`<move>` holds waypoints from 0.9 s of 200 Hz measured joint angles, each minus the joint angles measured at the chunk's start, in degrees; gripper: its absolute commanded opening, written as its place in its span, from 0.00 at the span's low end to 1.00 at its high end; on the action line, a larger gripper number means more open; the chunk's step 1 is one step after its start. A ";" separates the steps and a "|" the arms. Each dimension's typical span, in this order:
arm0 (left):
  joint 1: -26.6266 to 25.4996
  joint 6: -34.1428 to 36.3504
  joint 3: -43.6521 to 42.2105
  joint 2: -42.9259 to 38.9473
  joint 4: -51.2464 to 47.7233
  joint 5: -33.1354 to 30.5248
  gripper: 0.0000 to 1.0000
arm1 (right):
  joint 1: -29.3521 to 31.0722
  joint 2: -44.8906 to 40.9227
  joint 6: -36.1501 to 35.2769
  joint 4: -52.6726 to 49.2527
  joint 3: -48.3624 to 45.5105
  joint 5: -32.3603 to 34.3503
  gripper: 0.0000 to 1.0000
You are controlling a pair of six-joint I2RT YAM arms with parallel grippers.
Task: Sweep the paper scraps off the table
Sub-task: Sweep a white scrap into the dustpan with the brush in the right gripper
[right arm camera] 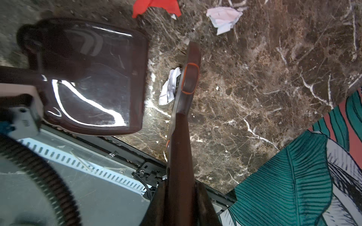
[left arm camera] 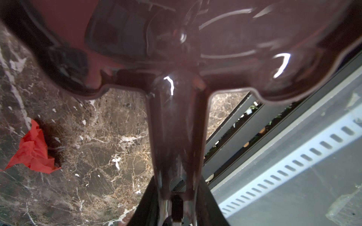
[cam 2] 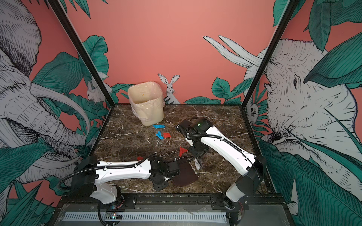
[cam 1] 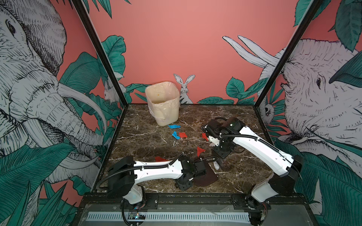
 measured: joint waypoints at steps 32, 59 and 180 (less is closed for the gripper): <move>-0.15 0.20 0.00 0.20 0.02 0.13 0.00 | 0.22 0.00 0.07 -0.98 2.89 1.33 0.00; -0.22 0.20 0.02 1.09 -0.13 0.35 0.00 | 0.22 0.39 0.09 -0.98 3.45 2.91 0.00; -0.24 0.68 2.45 5.40 -2.14 0.33 0.00 | 0.22 2.75 0.09 -1.20 -0.50 3.02 0.00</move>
